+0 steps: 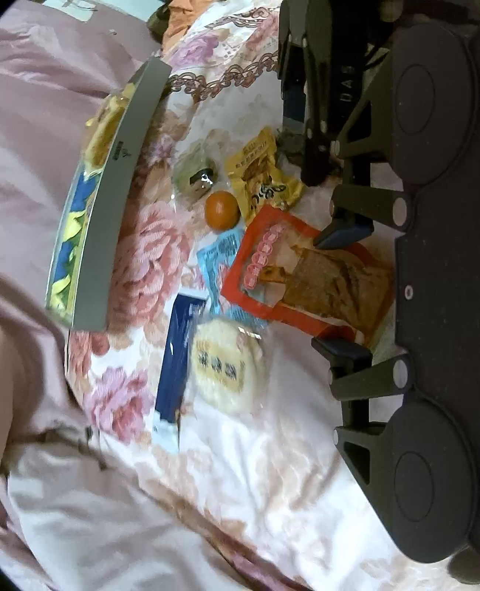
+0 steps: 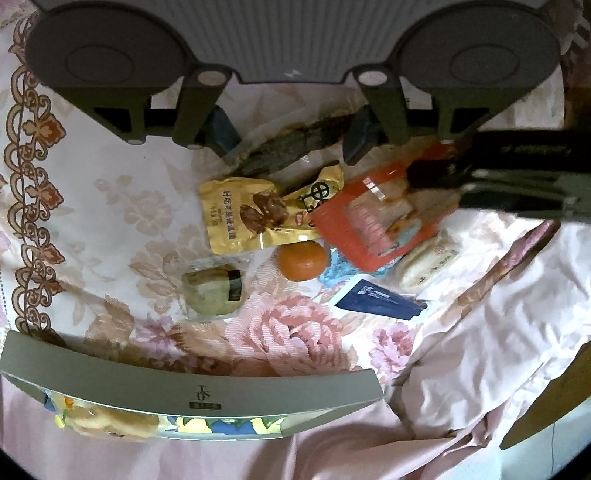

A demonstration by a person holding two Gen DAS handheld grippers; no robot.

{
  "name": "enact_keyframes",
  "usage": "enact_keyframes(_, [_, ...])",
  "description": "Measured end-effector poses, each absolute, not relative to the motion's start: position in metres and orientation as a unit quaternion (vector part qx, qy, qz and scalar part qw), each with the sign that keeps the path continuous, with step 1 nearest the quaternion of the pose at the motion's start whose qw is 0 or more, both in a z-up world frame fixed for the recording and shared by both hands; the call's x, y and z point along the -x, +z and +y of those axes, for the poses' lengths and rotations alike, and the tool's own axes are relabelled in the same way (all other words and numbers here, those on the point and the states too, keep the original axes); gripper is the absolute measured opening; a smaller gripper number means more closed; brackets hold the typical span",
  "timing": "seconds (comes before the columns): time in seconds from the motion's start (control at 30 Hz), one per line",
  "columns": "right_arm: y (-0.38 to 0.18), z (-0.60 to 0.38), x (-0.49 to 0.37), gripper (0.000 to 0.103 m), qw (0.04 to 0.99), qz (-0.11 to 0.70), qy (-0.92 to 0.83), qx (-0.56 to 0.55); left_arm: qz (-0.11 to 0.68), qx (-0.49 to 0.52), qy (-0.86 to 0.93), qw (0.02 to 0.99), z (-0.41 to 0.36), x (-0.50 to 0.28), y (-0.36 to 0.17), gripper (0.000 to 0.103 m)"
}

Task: Organize snacks
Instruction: 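Lift the red pack with the left tool while the right tool grasps the dried fish strip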

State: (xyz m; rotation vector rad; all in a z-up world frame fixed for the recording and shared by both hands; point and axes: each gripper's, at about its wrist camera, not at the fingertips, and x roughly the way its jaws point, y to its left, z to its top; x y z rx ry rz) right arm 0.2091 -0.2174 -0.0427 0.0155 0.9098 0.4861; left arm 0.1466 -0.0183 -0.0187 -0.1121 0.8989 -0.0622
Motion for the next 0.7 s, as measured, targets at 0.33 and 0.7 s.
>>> enact_keyframes(0.33, [-0.042,-0.228,-0.213,0.05,0.864,0.431,0.252,-0.064,0.437,0.108,-0.015,0.893,0.006,-0.114,-0.027,0.054])
enact_keyframes(0.7, [-0.046,-0.231,-0.216,0.057,0.825,0.449,0.306,-0.154,0.426,0.088,-0.018,0.9,0.003,-0.116,-0.032,0.065])
